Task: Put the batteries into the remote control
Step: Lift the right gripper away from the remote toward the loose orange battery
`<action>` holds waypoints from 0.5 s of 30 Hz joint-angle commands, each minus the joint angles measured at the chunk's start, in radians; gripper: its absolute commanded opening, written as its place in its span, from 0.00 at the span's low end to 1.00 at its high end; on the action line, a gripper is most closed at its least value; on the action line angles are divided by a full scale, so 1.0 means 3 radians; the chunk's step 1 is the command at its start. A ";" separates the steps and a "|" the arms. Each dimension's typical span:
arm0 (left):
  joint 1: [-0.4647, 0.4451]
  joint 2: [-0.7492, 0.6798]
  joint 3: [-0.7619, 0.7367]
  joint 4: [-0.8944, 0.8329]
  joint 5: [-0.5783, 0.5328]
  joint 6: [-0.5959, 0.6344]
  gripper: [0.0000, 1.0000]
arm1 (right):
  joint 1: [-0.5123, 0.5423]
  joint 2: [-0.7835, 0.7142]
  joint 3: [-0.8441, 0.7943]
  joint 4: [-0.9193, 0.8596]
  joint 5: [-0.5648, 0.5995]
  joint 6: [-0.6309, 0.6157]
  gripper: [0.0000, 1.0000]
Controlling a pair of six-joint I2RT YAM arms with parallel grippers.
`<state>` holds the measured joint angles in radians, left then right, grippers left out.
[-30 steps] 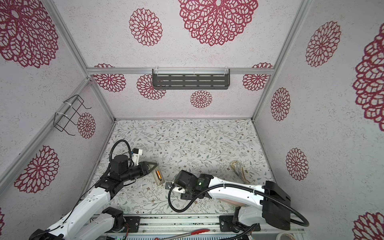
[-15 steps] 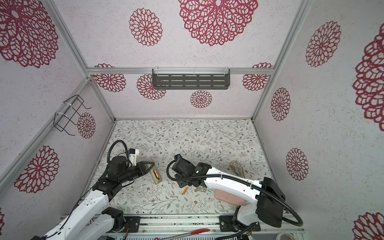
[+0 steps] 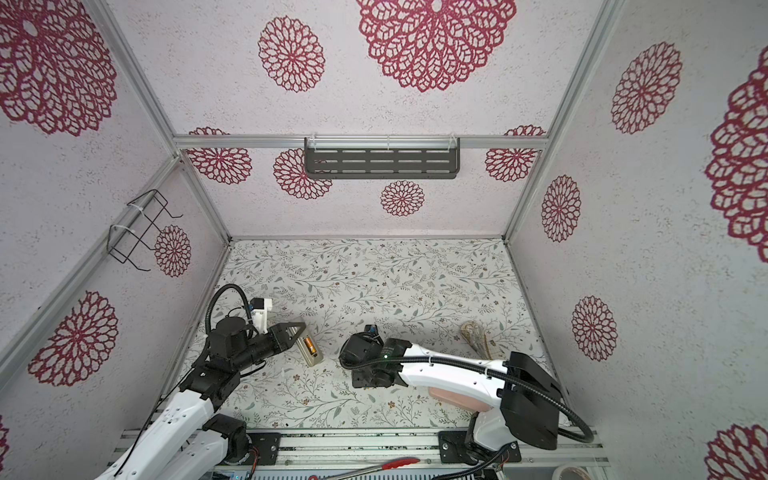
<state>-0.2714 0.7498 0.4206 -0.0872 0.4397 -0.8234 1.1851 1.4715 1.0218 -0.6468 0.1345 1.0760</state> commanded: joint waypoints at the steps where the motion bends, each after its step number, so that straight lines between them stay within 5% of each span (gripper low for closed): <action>1: 0.0030 -0.0089 -0.0032 0.0159 0.0037 -0.0022 0.00 | 0.0005 0.0014 -0.0048 -0.0053 0.0097 0.0324 0.49; 15: 0.0036 -0.0071 -0.0083 0.0245 0.0140 -0.0098 0.00 | -0.0003 0.0161 -0.0306 0.0409 0.0007 0.0458 0.43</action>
<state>-0.2691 0.7315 0.4091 -0.0628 0.4629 -0.8433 1.1854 1.5192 0.9356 -0.5522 0.1261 1.1652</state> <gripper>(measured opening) 0.239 0.429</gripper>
